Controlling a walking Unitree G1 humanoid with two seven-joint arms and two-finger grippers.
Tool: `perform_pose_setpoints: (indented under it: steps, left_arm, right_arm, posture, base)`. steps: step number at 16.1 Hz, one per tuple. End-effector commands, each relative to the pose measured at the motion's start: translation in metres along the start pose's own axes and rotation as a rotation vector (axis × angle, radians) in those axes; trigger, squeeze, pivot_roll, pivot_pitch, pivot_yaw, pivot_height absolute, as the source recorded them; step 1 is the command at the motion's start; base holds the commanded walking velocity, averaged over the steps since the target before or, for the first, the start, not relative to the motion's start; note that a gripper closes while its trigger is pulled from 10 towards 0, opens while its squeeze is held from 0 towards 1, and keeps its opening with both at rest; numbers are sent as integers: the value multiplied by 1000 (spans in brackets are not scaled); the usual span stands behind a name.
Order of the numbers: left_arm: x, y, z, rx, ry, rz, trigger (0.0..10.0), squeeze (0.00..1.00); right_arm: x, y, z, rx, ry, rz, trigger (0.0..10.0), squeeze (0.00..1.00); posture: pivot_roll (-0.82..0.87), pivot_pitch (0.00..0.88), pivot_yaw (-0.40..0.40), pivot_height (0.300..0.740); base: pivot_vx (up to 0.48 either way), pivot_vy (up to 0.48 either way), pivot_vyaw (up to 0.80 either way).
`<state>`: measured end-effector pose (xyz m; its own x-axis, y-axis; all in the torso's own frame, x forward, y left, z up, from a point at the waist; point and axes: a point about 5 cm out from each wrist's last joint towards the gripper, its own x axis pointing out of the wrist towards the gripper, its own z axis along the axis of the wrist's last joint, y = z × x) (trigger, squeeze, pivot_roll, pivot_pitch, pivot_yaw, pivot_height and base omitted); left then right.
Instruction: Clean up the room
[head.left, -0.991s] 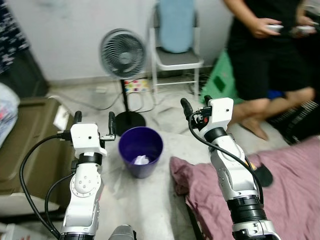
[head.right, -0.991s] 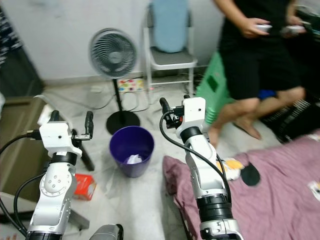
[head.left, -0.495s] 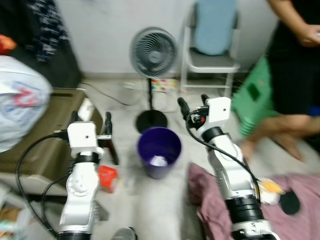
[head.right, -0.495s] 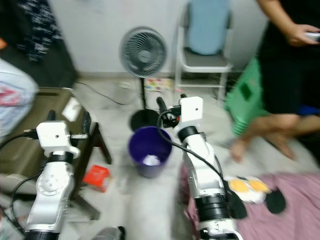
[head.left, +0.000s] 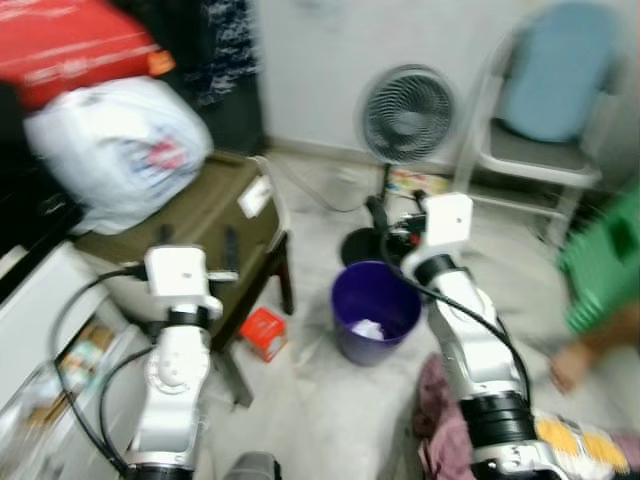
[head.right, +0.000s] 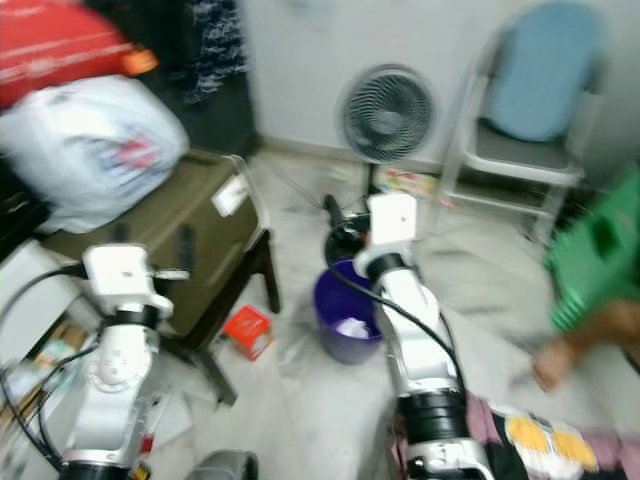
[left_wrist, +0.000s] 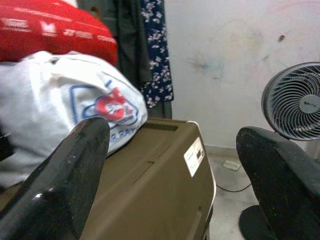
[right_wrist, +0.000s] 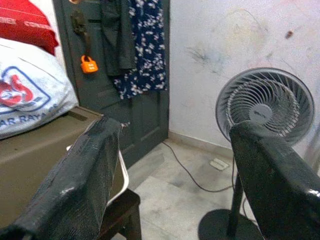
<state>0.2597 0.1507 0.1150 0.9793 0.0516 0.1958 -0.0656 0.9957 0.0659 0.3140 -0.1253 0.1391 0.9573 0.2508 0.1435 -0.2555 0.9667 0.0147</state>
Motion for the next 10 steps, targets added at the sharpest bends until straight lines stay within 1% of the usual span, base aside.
perform_pose_setpoints:
  steps: [1,2,5,7,9,10]
  left_arm:
    - [2,4,2,16,-9,-4,10000,0]
    - [2,3,2,46,-18,-24,10000,0]
    - [1,1,0,49,-9,-36,10000,0]
    - [0,-4,1,59,-12,-83,10000,0]
    - [0,-10,0,93,-13,-124,10000,0]
    - [1,-11,0,108,-10,-128,10000,0]
  right_arm:
    - [2,3,3,7,-14,5,10000,0]
    - [2,3,2,7,-13,3,10000,0]
    - [0,1,0,3,-6,1,10000,0]
    - [-1,0,-1,0,-1,1,10000,0]
    - [0,1,-1,0,-2,2,10000,0]
    - [1,1,-1,1,-3,3,10000,0]
  posture:
    - [-20,0,-18,740]
    - [-20,0,-18,740]
    - [-20,0,-17,740]
    - [-20,0,-17,740]
    - [-19,0,-19,740]
    - [-18,0,-19,740]
  base:
    - [0,0,800]
    - [0,0,800]
    - [0,0,800]
    - [0,0,800]
    - [0,0,800]
    - [0,0,800]
